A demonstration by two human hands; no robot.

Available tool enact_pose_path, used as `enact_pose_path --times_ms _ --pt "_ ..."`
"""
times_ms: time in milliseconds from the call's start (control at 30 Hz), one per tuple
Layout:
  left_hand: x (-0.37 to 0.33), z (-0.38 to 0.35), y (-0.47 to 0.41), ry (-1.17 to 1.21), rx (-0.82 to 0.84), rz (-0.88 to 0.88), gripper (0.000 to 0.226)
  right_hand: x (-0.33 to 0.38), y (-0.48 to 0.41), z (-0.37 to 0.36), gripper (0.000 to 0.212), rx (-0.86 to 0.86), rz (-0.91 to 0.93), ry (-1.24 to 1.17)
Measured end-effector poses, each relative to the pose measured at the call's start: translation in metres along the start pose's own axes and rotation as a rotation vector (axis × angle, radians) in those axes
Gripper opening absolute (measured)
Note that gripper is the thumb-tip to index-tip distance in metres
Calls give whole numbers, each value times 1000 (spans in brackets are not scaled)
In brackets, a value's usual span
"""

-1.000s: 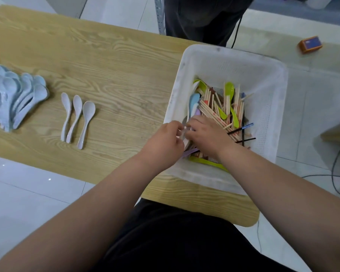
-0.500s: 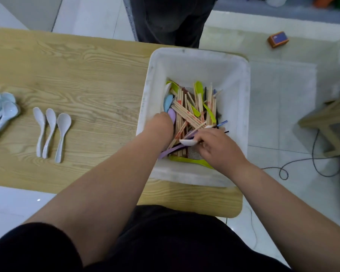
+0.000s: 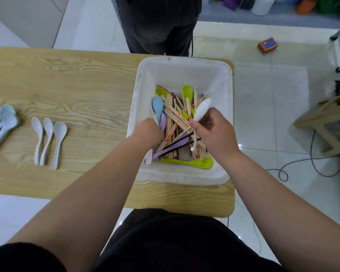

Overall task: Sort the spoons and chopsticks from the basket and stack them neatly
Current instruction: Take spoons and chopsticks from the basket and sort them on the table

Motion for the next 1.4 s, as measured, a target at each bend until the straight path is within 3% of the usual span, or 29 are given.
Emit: enact_pose_path --times_ms 100,200,300,433,567,633,733,833,1033,1133,1200,1333,1400 --pt "4 3 34 163 -10 1 16 4 -3 -4 28 14 -98 -148" --pt "3 -2 69 281 -26 -75 11 0 -6 -22 44 126 -317 -400" --pt "-5 -13 92 343 -17 -158 10 -5 -4 -43 22 239 -533 -579" --pt "-13 -28 101 334 13 -245 13 -12 1 -54 6 282 -636 -653" --pt "-15 -32 97 165 78 -319 6 -17 6 -54 22 344 -648 -616" --pt "-13 -27 88 63 64 -350 13 -21 5 -52 31 325 -637 -600" --pt "3 -9 59 -175 -40 -236 25 -25 2 -42 29 258 -610 -629" --pt "10 -4 36 -551 217 -90 31 -29 1 -34 27 249 -578 -618" --pt "5 -25 6 -780 484 -104 41 -38 7 -31 31 230 -570 -616" --pt "12 -31 4 -760 387 -126 35 -38 8 -26 31 235 -572 -620" --pt "13 -26 12 -651 223 -132 27 -38 8 -24 29 238 -567 -614" --pt "21 -11 31 -349 6 -87 20 -37 9 -22 27 278 -580 -614" --pt "24 -7 46 -68 -53 -46 29 -35 9 -22 25 325 -592 -616"
Point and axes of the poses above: each hand's wrist, its own y-axis away from the middle knuckle, its own z-axis out of the back of the hand, x = y × z, the point moved 2 cm from there along -y, towards the middle knuckle, and after that the axes turned 13 degrees about -z, right-handed, at the moved point
